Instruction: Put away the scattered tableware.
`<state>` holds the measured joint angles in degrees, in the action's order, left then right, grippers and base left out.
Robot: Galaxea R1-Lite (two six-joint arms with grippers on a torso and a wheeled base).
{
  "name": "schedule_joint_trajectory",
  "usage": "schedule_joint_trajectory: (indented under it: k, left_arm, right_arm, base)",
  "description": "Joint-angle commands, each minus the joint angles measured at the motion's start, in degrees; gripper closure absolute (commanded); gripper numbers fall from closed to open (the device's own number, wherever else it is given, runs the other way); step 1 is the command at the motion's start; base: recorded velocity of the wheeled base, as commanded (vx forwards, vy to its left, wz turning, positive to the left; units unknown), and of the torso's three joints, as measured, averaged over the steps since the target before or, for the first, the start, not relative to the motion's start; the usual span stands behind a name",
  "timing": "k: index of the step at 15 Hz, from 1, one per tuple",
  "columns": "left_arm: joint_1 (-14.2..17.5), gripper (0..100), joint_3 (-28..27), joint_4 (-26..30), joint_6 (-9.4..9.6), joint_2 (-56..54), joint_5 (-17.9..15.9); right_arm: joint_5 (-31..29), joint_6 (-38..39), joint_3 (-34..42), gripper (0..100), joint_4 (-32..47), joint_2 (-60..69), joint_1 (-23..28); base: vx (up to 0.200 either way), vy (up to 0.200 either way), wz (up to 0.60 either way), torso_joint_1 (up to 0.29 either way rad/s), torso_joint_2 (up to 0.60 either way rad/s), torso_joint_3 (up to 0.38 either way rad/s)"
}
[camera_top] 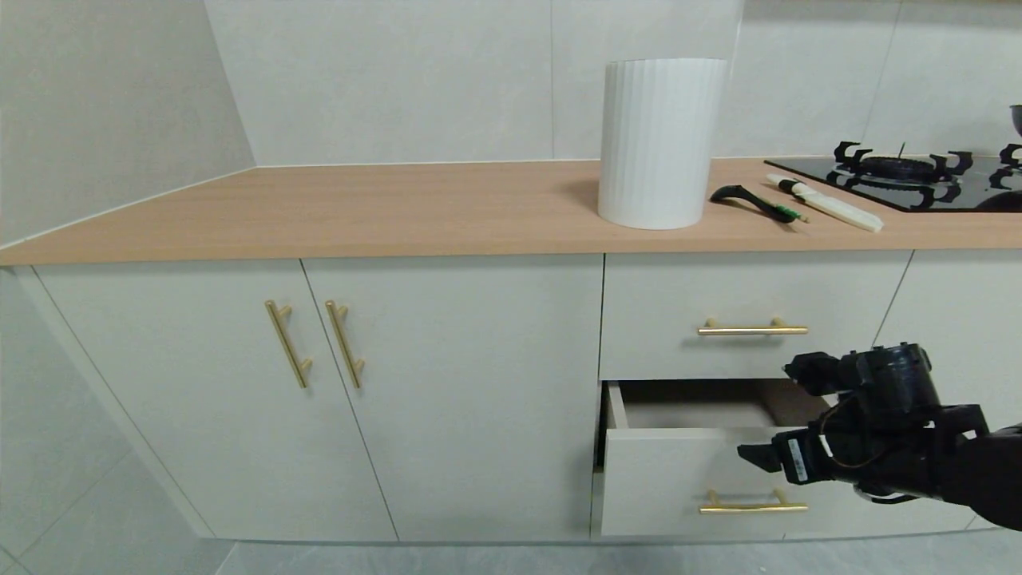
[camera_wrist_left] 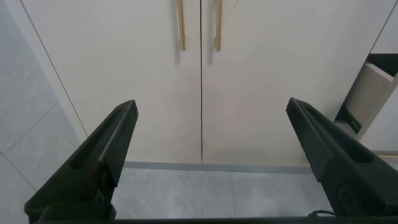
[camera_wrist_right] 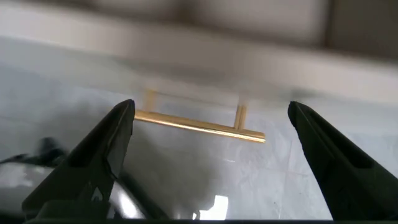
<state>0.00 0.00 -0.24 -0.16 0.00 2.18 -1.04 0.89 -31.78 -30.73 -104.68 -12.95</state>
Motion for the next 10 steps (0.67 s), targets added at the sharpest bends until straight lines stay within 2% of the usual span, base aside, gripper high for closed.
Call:
schedule_joint_trajectory:
  k: [1, 4, 8, 10]
  left_arm:
    - [0.00, 0, 0.00, -0.02, -0.02, 0.00, 0.02]
    - [0.00, 0, 0.00, -0.02, -0.02, 0.00, 0.02]
    - [0.00, 0, 0.00, -0.02, -0.02, 0.00, 0.02]
    - [0.00, 0, 0.00, -0.11, -0.02, 0.00, 0.02]
  right_arm:
    - [0.07, 0.52, -0.30, 0, 0.76, 8.53, -2.17]
    - [-0.02, 0.87, 0.14, 0, -4.25, 4.13, -2.17]
    - [-5.56, 2.71, 0.84, 0, -16.99, -7.73, -2.17]
    - [-6.17, 2.71, 1.28, 0, -20.95, -10.98, -2.08]
  base:
    - [0.000, 0.000, 0.00, 0.000, 0.00, 0.000]
    - [0.000, 0.000, 0.00, 0.000, 0.00, 0.000]
    - [0.000, 0.000, 0.00, 0.000, 0.00, 0.000]
    - [0.000, 0.000, 0.00, 0.000, 0.00, 0.000]
